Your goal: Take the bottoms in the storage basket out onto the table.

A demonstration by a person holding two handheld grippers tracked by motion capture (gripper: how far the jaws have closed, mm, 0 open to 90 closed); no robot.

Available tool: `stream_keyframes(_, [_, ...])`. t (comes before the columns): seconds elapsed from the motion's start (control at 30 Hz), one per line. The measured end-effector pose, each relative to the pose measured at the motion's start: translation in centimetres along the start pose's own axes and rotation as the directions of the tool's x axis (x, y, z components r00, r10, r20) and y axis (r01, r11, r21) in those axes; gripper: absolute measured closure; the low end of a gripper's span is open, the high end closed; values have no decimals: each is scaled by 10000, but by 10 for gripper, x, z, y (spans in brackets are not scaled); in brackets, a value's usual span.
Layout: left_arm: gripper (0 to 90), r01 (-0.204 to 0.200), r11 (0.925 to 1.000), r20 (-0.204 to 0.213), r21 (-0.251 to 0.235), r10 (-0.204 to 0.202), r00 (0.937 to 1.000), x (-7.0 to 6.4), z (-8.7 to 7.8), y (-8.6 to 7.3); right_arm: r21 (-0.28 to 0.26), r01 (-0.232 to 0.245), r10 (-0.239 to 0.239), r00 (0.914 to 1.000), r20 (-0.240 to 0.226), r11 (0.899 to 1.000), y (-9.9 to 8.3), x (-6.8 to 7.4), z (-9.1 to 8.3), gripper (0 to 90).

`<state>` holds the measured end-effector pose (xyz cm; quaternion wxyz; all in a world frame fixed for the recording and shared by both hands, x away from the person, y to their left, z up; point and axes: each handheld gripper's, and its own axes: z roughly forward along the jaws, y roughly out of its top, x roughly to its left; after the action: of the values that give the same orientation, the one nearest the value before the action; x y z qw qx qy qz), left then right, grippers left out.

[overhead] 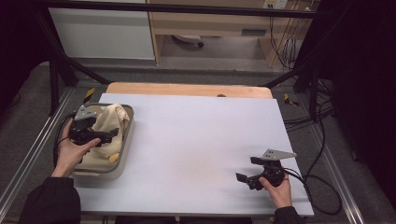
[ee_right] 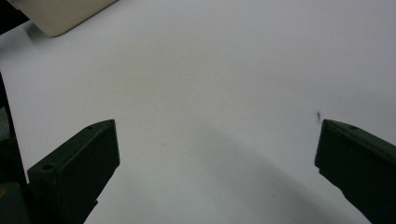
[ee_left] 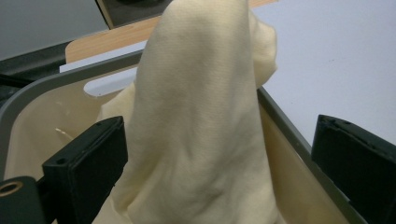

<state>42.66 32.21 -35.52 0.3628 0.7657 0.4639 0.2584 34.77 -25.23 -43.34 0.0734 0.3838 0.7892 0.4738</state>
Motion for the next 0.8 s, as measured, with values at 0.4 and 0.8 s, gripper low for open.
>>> stream_keyframes(0.4, [40, 79, 9996, -232, 275, -72, 9997, 5, 16, 1, 7, 18, -18, 10000, -14, 10000, 0, 0, 0, 4])
stream_keyframes(0.8, [105, 199, 9993, -426, 304, -186, 9989, 5, 29, -1, 14, 17, -17, 10000, -10, 10000, 0, 0, 0, 4])
